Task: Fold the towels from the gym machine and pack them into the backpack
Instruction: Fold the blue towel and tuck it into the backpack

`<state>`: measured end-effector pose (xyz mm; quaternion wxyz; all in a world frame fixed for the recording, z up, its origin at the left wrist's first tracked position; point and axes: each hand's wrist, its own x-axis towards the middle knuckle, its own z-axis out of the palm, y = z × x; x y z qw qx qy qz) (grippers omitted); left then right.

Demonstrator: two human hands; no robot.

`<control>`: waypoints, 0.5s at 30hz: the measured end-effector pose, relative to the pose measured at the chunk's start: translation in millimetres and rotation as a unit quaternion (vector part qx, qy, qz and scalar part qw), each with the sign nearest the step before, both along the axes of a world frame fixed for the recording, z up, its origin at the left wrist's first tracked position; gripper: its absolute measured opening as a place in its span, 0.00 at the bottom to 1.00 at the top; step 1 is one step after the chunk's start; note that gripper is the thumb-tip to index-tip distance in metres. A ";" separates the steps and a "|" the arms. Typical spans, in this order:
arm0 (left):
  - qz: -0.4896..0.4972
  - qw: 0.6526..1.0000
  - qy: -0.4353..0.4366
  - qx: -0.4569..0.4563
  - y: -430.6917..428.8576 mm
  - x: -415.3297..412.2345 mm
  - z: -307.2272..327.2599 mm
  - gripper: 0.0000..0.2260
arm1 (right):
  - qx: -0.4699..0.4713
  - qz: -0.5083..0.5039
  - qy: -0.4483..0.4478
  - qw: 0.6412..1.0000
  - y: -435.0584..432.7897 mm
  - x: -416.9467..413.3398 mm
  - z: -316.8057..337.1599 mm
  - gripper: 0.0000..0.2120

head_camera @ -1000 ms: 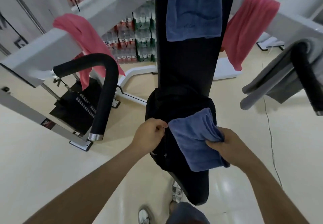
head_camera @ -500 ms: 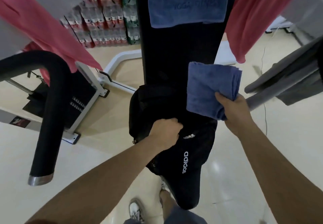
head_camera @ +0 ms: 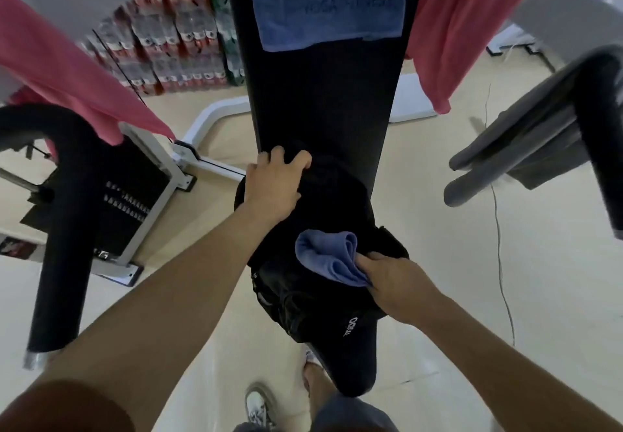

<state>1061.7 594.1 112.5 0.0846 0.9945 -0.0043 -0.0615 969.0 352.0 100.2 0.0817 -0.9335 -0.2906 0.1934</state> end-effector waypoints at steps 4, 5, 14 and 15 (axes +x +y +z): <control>-0.037 0.994 -0.070 -0.070 -5.1 13.2 29.9 0.12 | 0.017 0.096 0.019 0.995 -10.5 -31.5 3.2 0.17; -0.040 0.990 -0.086 -0.101 -8.0 16.9 40.4 0.11 | 0.011 0.105 0.013 0.994 -13.2 -41.9 4.7 0.14; -0.073 0.994 -0.069 -0.037 -30.6 30.1 50.1 0.09 | 0.088 0.019 -0.005 0.996 28.4 -69.6 1.8 0.14; -0.075 0.995 -0.062 -0.030 -25.4 33.2 52.9 0.09 | 0.106 0.001 0.007 0.994 29.7 -56.7 4.9 0.16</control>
